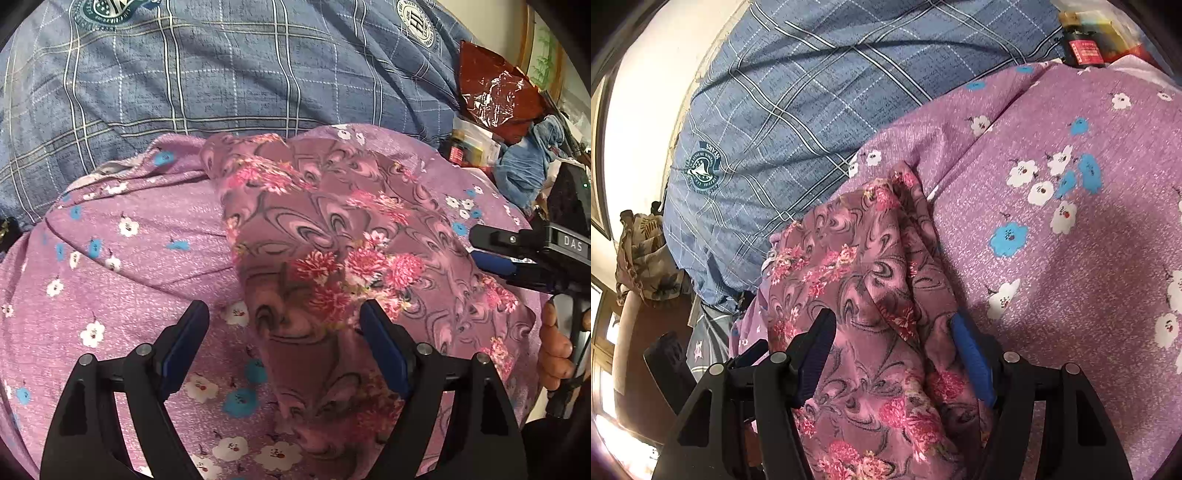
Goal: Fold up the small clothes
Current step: 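Close both grippers on the folded shirt edge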
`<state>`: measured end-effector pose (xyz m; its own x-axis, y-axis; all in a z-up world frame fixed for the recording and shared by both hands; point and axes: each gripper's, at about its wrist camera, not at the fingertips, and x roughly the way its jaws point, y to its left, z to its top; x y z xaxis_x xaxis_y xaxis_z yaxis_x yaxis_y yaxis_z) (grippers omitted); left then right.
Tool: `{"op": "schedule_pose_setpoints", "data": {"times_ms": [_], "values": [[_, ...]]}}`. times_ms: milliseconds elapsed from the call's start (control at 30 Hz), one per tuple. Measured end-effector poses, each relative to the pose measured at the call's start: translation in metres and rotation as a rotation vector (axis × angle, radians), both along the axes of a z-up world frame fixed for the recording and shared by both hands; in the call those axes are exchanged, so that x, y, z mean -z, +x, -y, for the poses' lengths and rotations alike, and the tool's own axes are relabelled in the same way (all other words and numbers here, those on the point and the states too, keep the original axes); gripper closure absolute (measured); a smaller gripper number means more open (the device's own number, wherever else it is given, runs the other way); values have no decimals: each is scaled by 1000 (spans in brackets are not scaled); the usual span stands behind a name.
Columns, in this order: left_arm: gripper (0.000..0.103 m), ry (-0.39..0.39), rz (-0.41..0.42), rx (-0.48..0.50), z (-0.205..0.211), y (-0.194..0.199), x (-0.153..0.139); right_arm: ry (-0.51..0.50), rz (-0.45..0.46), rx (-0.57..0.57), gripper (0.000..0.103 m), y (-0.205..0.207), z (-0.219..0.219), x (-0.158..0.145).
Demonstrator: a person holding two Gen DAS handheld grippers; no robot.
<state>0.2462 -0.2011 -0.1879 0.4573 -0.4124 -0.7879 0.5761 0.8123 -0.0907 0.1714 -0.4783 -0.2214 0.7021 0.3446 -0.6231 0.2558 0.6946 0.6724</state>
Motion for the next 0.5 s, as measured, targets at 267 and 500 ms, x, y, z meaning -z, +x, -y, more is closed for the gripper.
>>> {"op": "schedule_pose_setpoints", "data": {"times_ms": [267, 500], "values": [[19, -11, -21, 1, 0, 1, 2, 10, -15, -9, 34, 5, -1, 6], [19, -16, -31, 0, -2, 2, 3, 38, -25, 1, 34, 8, 3, 12]]}}
